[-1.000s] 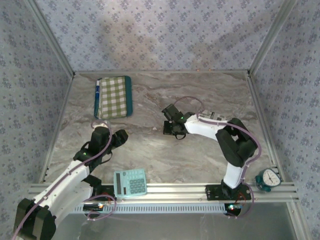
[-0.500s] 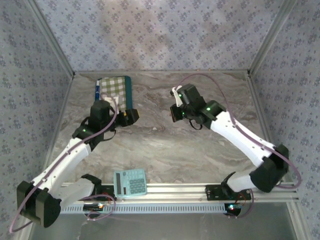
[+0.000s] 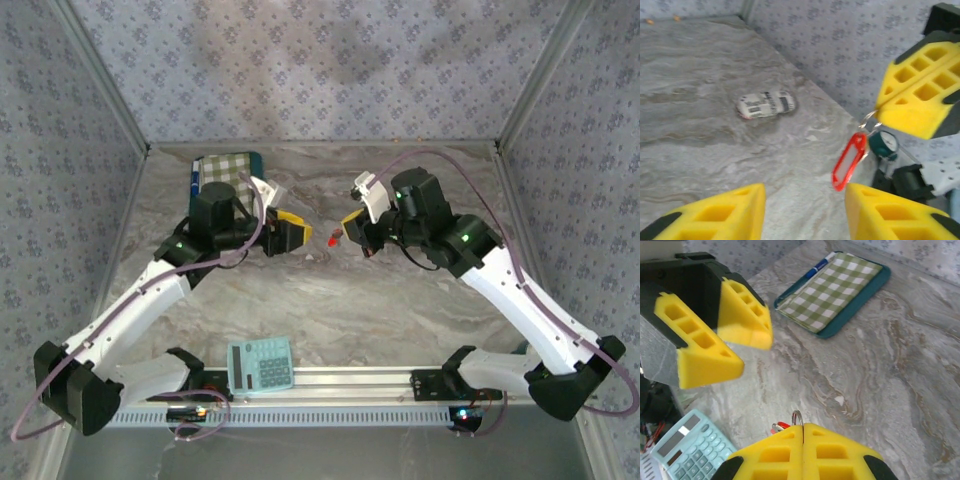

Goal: Remove the keys from the keyring

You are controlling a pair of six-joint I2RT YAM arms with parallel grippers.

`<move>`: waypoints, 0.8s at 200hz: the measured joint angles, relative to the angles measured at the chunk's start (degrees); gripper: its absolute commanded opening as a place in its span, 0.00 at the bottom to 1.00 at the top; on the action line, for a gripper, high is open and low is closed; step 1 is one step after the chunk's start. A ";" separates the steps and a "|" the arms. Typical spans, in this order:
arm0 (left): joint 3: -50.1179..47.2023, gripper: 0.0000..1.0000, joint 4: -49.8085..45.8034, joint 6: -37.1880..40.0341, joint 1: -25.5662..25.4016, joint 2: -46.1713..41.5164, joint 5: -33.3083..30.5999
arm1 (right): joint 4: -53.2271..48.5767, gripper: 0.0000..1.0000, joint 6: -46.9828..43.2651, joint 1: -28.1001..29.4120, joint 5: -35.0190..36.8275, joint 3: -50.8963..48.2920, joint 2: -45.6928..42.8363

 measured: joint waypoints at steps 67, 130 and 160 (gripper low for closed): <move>7.67 0.51 -2.80 4.63 -2.40 6.40 7.78 | 0.02 0.04 -0.61 -0.02 -5.97 0.00 0.04; 8.76 0.33 -3.89 5.49 -4.02 7.45 10.45 | 0.09 0.05 -0.57 -0.28 -7.91 0.00 0.02; 9.62 0.24 -4.04 5.77 -4.55 7.48 11.06 | 0.50 0.05 -0.57 -0.28 -8.74 0.00 0.02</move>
